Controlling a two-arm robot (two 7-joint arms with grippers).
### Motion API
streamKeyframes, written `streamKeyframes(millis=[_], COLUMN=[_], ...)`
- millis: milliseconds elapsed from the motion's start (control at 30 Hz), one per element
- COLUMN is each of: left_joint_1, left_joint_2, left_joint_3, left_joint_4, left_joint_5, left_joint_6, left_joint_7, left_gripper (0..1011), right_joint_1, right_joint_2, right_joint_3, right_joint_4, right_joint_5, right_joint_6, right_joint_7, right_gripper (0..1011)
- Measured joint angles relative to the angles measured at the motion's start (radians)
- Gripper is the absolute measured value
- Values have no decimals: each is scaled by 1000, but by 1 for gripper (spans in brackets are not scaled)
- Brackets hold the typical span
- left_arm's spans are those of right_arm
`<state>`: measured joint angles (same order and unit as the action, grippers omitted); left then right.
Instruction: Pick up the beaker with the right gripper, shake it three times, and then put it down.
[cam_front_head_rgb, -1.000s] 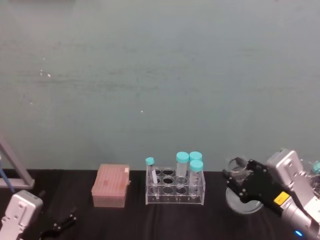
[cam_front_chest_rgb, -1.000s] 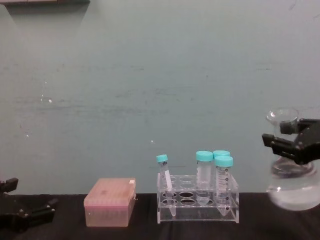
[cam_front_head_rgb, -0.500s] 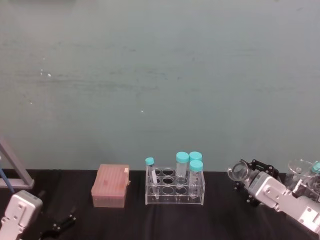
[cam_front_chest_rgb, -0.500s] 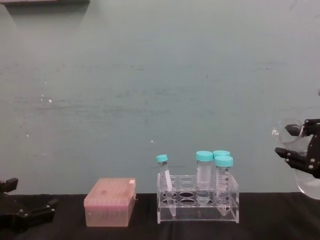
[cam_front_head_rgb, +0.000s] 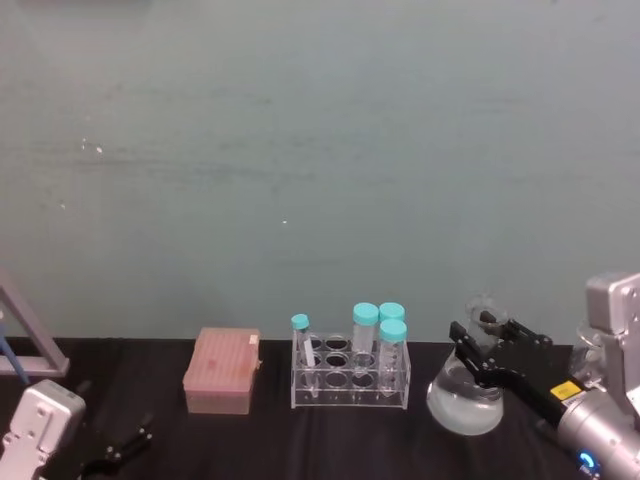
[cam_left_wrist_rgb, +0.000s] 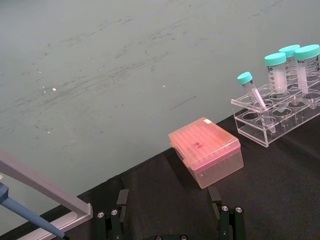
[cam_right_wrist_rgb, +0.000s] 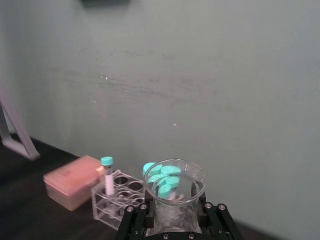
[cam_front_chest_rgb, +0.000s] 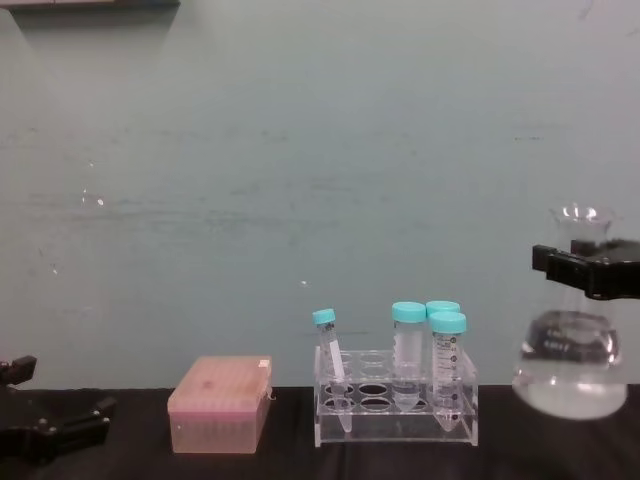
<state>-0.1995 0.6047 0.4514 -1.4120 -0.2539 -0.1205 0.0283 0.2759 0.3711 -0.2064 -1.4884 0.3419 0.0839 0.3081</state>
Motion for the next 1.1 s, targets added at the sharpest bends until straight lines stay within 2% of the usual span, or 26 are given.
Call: streamKeyframes(millis=[67,267,700,1100], left_joint_1=[0,0,0,0], left_joint_2=[0,0,0,0], left_joint_3=[0,0,0,0], left_joint_4=[0,0,0,0], left_joint_5=[0,0,0,0], left_joint_6=[0,0,0,0], left_joint_7=[0,0,0,0], left_gripper=[1000,1000,1000,1000], right_joint_1=[-8,-18,-22,-24], right_joint_2=[-16,-25,-12,-12], right_joint_3=[12,16,-7,-13], right_joint_4=[-5,-18,-31,-34], right_joint_5=[34,58,37,28], right_joint_6=[38,79,108,114], right_joint_7=[-2,-14,-39,-40], right_gripper=[460,460,460,461])
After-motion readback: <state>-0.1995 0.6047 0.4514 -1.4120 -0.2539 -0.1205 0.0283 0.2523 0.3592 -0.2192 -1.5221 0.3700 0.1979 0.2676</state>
